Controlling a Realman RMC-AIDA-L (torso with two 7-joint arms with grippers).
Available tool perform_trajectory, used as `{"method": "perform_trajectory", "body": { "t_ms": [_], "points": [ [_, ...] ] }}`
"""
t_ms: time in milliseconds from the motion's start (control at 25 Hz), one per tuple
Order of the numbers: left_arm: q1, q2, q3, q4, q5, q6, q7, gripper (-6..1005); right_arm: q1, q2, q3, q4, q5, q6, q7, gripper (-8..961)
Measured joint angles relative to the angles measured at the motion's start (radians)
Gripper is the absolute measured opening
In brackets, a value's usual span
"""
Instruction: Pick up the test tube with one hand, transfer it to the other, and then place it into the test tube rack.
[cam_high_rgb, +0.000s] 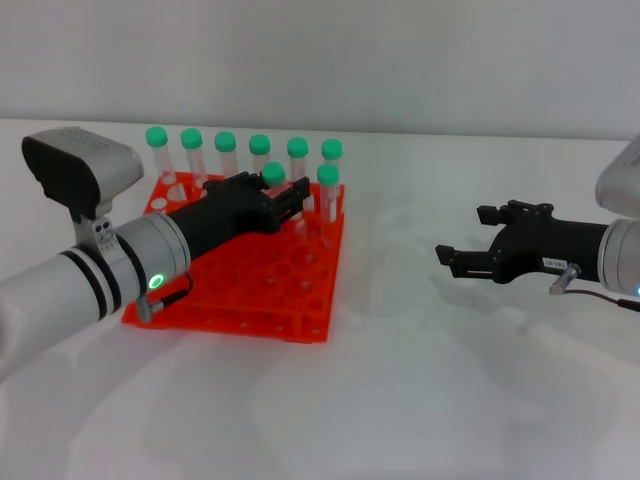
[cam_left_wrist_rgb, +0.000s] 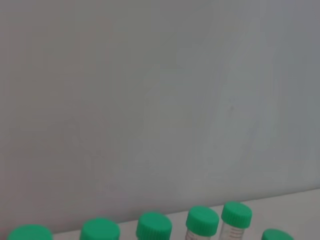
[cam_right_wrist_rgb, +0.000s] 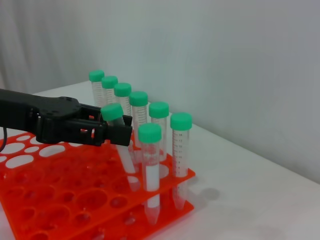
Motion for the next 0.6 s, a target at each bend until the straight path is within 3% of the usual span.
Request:
{"method": "perform_trajectory", "body": {
  "t_ms": [40,240,320,360,600],
  "points": [
    [0.002,0.0,0.0,0.0,0.0,0.0,0.0,269,-0.001,0.0,0.0,0.0,0.0,0.0,0.0,851],
    [0.037,-0.002,-0.001,0.021,-0.005,0.027,0.006,486,-0.006,0.0,0.0,0.0,0.0,0.001,0.0,849],
    [0.069,-0.001,-0.004,0.042,-0.014,0.04,0.024,649,-0.009,0.0,0.0,-0.001,0.0,0.001,-0.001,849],
    [0.117,-0.003,-0.004,0.058,-0.053,0.072,0.073,730,-0.012,0.0,0.0,-0.002,0.0,0.001,-0.002,849],
    [0.257,-0.002,-0.001,0.049,-0.241,0.239,0.263,756,-0.026,0.0,0.027,-0.01,0.004,0.01,-0.01,847]
  ]
}}
